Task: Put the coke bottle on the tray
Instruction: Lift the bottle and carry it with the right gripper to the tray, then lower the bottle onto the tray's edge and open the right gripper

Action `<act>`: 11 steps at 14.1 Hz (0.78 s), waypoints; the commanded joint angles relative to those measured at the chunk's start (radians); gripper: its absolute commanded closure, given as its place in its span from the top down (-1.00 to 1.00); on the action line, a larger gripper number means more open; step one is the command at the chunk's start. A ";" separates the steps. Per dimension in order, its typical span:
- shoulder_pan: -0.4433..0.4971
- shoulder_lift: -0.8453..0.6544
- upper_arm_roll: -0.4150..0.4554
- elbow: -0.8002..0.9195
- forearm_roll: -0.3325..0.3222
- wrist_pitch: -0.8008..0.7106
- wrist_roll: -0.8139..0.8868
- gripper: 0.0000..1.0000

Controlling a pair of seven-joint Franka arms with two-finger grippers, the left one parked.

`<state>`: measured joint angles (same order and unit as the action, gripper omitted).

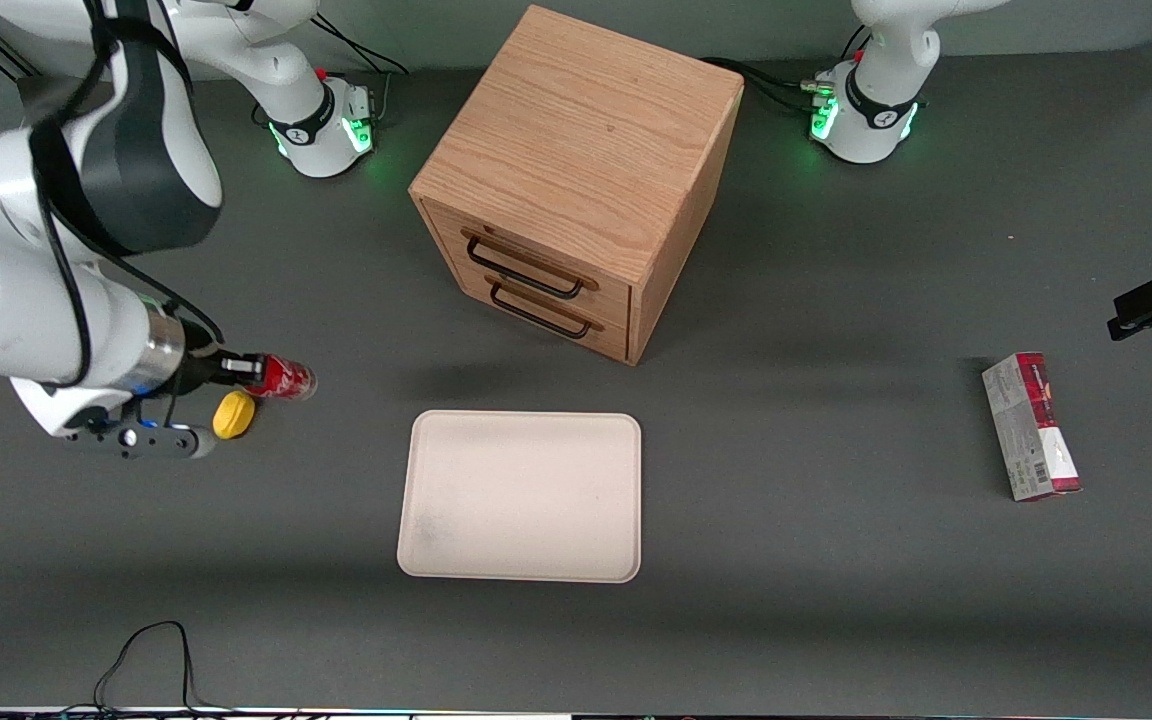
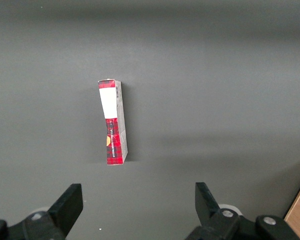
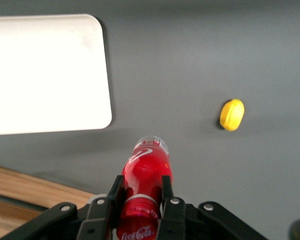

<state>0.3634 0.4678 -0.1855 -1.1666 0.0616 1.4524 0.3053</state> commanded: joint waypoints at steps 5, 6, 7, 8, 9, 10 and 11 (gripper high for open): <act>0.000 0.291 0.072 0.223 0.078 0.259 0.241 -1.00; 0.002 0.319 0.077 0.232 0.078 0.300 0.242 -1.00; 0.005 0.348 0.081 0.237 0.077 0.342 0.244 -1.00; 0.012 0.373 0.081 0.246 0.072 0.371 0.244 -1.00; 0.014 0.396 0.081 0.264 0.072 0.385 0.244 -1.00; 0.014 0.413 0.081 0.275 0.070 0.396 0.242 -1.00; 0.015 0.431 0.081 0.278 0.064 0.414 0.242 -1.00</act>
<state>0.3737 0.8485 -0.0994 -0.9664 0.1124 1.8583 0.5233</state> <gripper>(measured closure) 0.665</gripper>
